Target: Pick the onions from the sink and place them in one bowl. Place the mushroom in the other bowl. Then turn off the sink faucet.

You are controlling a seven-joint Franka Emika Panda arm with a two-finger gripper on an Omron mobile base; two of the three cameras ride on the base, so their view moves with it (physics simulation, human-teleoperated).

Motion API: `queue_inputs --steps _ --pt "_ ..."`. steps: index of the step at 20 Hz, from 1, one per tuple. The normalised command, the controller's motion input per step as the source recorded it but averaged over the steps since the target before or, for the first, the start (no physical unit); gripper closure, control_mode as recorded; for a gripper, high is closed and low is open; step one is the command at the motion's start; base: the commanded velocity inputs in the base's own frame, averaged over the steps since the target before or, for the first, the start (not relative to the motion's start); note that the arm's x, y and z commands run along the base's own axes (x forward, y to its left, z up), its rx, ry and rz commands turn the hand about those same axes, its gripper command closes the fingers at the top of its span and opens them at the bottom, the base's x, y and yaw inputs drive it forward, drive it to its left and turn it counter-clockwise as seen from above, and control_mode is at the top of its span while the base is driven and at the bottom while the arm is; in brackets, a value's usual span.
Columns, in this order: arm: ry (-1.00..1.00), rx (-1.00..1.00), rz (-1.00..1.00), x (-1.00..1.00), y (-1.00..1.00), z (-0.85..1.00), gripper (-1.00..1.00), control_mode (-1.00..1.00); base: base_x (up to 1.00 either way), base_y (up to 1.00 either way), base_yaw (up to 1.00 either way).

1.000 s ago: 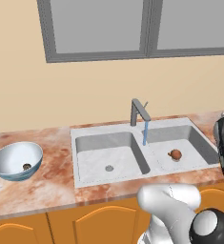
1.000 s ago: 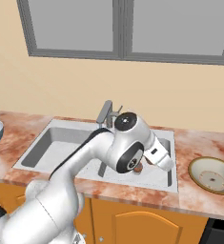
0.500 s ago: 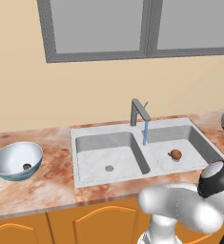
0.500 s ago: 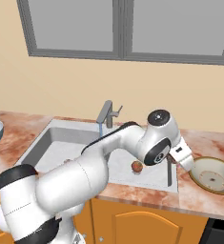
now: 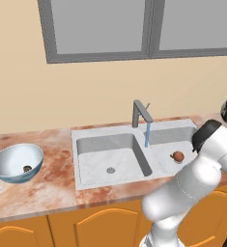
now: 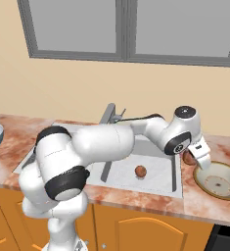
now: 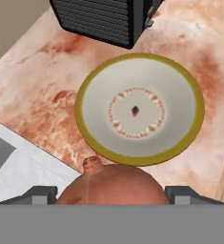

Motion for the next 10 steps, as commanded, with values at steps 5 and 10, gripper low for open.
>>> queue_inputs --steps 5,10 --pt "0.03 0.08 -0.05 0.31 -0.51 -0.34 1.00 -1.00 0.00 0.00 0.00" --pt "0.01 0.16 -0.03 0.11 -0.64 -0.35 1.00 -1.00 0.00 0.00 0.00"
